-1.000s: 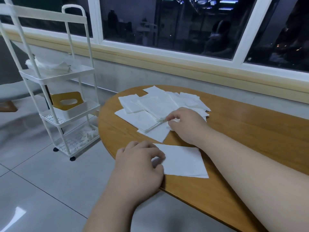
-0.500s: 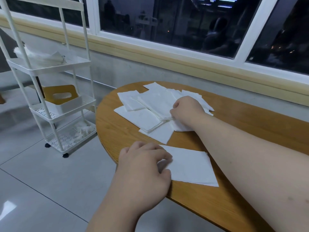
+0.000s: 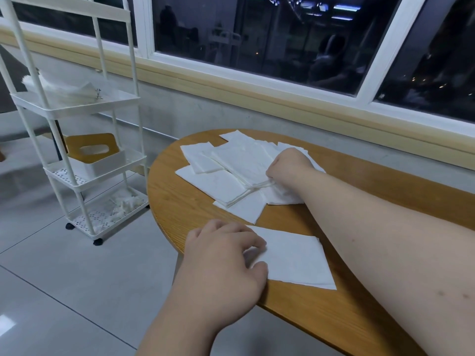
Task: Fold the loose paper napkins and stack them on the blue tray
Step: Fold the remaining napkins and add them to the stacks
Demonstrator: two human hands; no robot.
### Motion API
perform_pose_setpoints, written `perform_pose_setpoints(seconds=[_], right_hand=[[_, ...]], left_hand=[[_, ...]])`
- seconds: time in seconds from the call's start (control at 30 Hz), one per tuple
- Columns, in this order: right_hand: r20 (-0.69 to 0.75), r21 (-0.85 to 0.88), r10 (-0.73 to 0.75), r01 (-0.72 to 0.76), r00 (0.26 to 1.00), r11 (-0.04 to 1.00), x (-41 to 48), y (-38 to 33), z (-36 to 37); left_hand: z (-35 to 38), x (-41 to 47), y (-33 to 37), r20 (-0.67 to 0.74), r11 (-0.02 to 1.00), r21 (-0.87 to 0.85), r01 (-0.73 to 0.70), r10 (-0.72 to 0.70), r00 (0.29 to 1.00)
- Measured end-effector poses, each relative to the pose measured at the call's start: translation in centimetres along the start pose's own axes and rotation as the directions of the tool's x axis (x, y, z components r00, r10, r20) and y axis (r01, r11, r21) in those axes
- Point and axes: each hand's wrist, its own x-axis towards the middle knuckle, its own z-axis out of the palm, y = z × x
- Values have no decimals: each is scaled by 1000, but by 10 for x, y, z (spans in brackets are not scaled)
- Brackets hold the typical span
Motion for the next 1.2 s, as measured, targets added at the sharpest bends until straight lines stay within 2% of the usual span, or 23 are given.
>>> perform_pose_setpoints(seconds=[0.2,0.4,0.47,0.53,0.67,0.8,1.1,1.2], right_hand=[[-37,-104,-30,26,999,994,-3,3,3],[-39,-99,-69,65,997,993,-7,3,3],[-74,-148,-146,134,987,980,-15,1,2],[-87,-115,-248,237,965,965,-27,-5,1],[23,-64,-358,359,934,931,-50,-13,5],[42,-97,-375,377,926,921,-52,-12,8],[82,139,-334,321,939,937,-50,-7,-2],[81,118,-338,328,938,937,-51,-7,-1]], left_hand=[[1,1,0,0,1000,6,8,-8,1000],[1,1,1,-6,1000,-9,15,-15,1000],[0,1,1,-3,1000,-8,18,-18,1000],[0,2,1,-6,1000,-10,16,-16,1000],[2,2,0,-7,1000,-7,22,-22,1000],[2,2,0,-2,1000,-5,24,-24,1000],[1,1,0,-13,999,-30,19,-20,1000],[0,1,0,-9,999,-30,20,-20,1000]])
